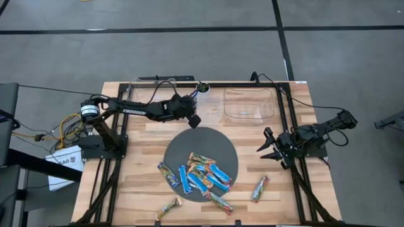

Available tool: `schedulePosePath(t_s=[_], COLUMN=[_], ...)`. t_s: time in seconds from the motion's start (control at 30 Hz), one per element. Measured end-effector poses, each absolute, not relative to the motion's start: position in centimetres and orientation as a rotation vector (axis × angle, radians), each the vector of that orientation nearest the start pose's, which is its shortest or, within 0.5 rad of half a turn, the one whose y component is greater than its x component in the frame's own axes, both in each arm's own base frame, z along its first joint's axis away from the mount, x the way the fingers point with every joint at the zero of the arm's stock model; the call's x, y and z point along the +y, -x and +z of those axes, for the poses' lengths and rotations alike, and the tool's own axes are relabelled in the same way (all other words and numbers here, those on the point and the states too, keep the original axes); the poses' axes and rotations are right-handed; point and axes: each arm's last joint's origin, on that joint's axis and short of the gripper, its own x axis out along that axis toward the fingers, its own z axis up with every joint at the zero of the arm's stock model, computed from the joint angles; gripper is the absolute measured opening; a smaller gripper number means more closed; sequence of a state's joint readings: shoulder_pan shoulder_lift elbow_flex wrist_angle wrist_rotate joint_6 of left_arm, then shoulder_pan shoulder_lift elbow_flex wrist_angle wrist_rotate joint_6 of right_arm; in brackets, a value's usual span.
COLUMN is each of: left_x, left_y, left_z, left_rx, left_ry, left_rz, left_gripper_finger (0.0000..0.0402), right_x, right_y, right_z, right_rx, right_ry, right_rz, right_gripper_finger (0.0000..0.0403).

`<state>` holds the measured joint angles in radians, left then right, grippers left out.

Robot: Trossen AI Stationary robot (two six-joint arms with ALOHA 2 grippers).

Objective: Pick and place Granola Bars by type
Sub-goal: Put the blue granola bar into the middle transparent bin

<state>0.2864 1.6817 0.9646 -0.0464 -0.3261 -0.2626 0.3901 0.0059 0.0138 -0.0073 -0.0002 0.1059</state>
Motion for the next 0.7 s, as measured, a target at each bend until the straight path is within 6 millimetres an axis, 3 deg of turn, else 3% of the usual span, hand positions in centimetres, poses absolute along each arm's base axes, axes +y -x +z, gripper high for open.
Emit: schedulePosePath(t_s=[0.47,0.7], left_x=[10.74,10.74], left_y=[-31.95,-31.95], left_z=[17.92,17.92], left_rx=[0.768,0.768], left_ry=[0.238,0.238], left_rz=[0.69,0.69], left_gripper_finger=[0.0028,0.0061], right_x=[3.7,3.7], right_y=[-8.99,-8.99], right_z=[16.69,16.7], right_rx=[0.02,0.021], right_ry=[-0.105,-0.105], right_rz=[0.39,0.39], right_gripper_finger=[0.0139,0.0137])
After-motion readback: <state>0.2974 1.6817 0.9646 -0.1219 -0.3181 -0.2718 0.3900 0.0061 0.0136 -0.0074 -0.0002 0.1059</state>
